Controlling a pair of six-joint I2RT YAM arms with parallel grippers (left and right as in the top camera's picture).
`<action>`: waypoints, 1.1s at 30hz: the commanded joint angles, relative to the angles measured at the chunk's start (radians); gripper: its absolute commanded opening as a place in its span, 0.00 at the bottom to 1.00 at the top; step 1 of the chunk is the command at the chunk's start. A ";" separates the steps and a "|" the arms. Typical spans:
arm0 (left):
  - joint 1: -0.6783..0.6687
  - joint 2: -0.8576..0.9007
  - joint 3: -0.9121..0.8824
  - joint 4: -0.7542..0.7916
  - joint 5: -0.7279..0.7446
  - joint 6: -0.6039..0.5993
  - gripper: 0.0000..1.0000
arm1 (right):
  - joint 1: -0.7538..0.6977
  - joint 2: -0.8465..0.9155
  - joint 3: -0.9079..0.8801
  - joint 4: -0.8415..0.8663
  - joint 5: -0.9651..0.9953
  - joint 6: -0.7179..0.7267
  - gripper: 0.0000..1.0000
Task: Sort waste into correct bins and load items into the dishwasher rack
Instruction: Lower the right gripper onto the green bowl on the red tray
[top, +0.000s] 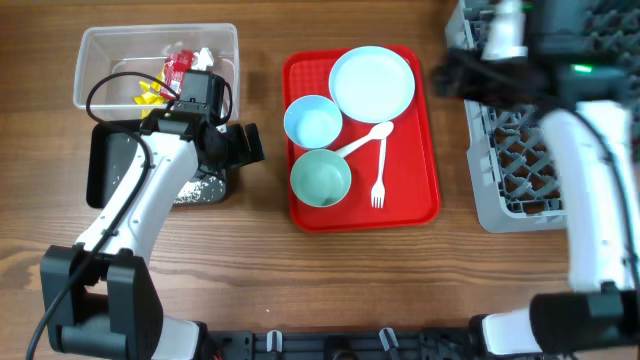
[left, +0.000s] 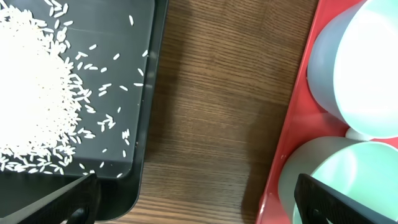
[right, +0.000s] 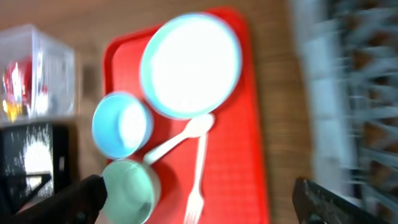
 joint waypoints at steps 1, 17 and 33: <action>-0.003 0.002 -0.006 0.003 0.011 -0.013 1.00 | 0.106 0.121 -0.015 0.006 0.050 0.050 0.93; -0.003 0.002 -0.006 0.003 0.011 -0.013 1.00 | 0.386 0.484 -0.040 0.047 0.009 0.042 0.42; -0.003 0.002 -0.006 0.003 0.011 -0.013 1.00 | 0.364 0.464 -0.168 0.136 0.008 0.044 0.19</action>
